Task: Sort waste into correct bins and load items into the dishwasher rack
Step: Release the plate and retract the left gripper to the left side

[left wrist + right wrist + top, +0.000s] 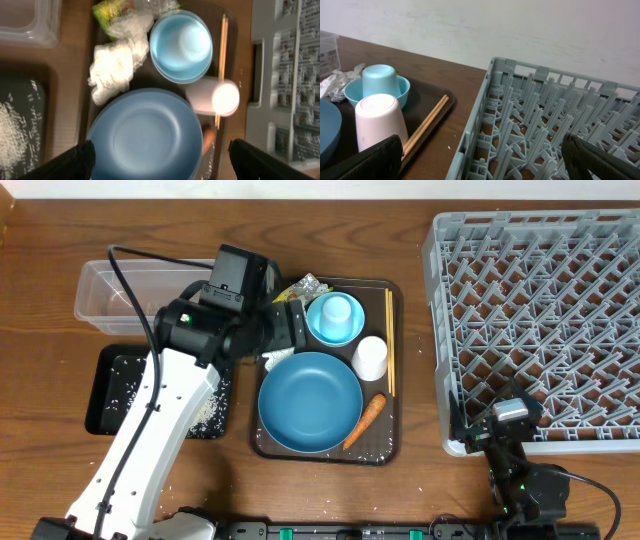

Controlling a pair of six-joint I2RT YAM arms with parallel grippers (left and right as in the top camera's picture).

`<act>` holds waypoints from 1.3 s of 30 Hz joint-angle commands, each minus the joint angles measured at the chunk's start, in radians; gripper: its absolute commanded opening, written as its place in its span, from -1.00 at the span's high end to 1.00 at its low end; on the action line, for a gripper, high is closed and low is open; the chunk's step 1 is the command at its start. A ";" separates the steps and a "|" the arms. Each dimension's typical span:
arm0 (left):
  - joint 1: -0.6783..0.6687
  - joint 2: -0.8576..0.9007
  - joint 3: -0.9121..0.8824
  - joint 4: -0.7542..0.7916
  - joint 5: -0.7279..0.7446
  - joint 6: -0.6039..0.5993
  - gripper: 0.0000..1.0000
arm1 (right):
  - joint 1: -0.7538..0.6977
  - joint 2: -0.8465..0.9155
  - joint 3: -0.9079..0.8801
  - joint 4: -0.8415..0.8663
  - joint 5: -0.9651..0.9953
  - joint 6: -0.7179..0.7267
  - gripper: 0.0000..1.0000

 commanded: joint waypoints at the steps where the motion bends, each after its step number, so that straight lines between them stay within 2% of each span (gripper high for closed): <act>1: 0.018 0.048 0.067 -0.105 0.122 0.068 -0.77 | -0.011 -0.005 -0.002 -0.003 0.002 -0.008 -0.98; 4: 0.016 0.101 0.087 -0.201 0.131 0.130 -0.79 | -0.011 -0.005 -0.002 -0.003 0.002 -0.008 -0.99; 7: 0.000 0.131 0.083 -0.233 0.138 0.134 -0.79 | -0.011 -0.005 -0.002 -0.003 0.002 -0.008 -0.98; 10: -0.038 0.136 0.083 -0.218 0.139 0.135 -0.79 | -0.011 -0.005 -0.002 -0.003 0.002 -0.008 -0.98; 15: -0.176 0.136 0.078 -0.158 0.129 0.216 -0.79 | -0.011 -0.005 -0.002 -0.003 0.002 -0.008 -0.98; 21: -0.326 0.140 0.077 -0.071 -0.056 0.212 -0.79 | -0.011 -0.005 -0.002 -0.003 0.002 -0.008 -0.99; 24: -0.364 0.141 0.077 -0.021 -0.105 0.212 -0.79 | -0.011 -0.005 -0.002 -0.003 0.002 -0.008 -0.98; 29: -0.376 0.142 0.077 0.061 -0.116 0.212 -0.82 | -0.011 -0.005 -0.002 -0.003 0.002 -0.008 -0.98; 34: -0.375 0.151 0.077 0.064 -0.229 0.211 -0.88 | -0.011 -0.005 -0.002 -0.003 0.002 -0.008 -0.98; 39: -0.284 0.151 0.077 -0.039 -0.524 -0.025 -0.90 | -0.011 -0.005 -0.002 -0.003 0.002 -0.008 -0.99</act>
